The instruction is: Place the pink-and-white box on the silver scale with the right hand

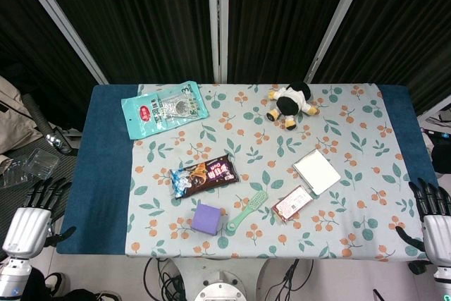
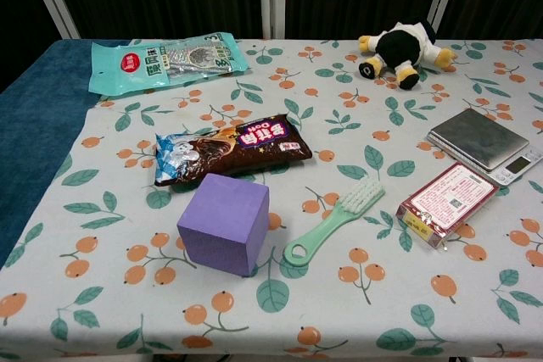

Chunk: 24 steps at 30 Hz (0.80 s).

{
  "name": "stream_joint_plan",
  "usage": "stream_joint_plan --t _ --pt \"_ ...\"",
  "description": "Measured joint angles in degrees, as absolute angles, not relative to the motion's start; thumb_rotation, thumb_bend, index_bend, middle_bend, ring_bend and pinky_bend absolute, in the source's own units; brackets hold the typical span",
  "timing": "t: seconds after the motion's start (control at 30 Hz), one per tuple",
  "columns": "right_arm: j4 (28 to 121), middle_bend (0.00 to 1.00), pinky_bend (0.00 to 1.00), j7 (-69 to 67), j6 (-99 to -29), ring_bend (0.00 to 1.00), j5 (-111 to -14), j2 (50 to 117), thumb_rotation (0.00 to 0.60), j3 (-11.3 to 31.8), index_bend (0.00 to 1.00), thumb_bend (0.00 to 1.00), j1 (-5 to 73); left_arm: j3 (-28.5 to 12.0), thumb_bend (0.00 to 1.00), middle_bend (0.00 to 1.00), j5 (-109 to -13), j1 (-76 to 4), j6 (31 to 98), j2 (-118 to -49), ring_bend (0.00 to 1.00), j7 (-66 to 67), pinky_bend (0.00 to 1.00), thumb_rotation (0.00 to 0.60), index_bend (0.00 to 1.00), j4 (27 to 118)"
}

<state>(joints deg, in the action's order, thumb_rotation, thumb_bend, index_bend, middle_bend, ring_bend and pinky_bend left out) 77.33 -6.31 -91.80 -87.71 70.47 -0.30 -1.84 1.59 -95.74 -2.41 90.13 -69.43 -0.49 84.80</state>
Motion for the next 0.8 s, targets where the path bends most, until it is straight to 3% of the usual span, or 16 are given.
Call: stream_joint_plan --t 0.2,0.33,0.47,0.6,0.7,0.8 --pt "77.37 0.00 0.00 -5.47 -91.37 0.00 -88.71 70.90 0.600 -0.29 0.00 0.06 -1.55 1.89 0.11 0.08 -95.60 -2.08 90.44 -69.26 0.00 0.04 0.06 0.600 0.13 85.32" --pt "77.73 0.00 0.00 -5.26 -90.50 0.00 -88.65 70.62 0.600 -0.11 0.00 0.12 -1.21 2.17 0.11 0.08 -95.37 -1.95 90.20 -69.24 0.00 0.02 0.06 0.600 0.13 85.38" --pt "78.36 0.02 0.00 -4.20 -88.12 0.00 -88.79 70.25 0.600 0.25 0.00 0.34 0.38 2.14 0.11 0.08 -94.88 -2.11 89.69 -69.22 0.00 -0.36 0.07 0.600 0.13 85.21" --pt "78.62 0.16 0.00 -1.85 -84.46 0.00 -89.27 70.61 0.600 0.63 0.00 0.60 3.03 2.01 0.11 0.08 -94.62 -2.31 89.45 -69.39 0.00 -0.89 0.07 0.600 0.13 84.83" --pt "78.58 0.20 0.00 0.46 -80.76 0.00 -89.93 71.40 0.600 0.57 0.00 0.67 5.42 1.96 0.11 0.08 -94.47 -2.31 89.49 -69.78 0.00 -1.22 0.07 0.600 0.13 84.32" --pt "78.49 0.21 0.00 2.56 -76.64 0.00 -90.39 72.47 0.600 0.27 0.00 0.82 7.72 2.13 0.11 0.08 -94.46 -2.19 89.56 -70.21 0.00 -1.53 0.07 0.600 0.13 83.78"
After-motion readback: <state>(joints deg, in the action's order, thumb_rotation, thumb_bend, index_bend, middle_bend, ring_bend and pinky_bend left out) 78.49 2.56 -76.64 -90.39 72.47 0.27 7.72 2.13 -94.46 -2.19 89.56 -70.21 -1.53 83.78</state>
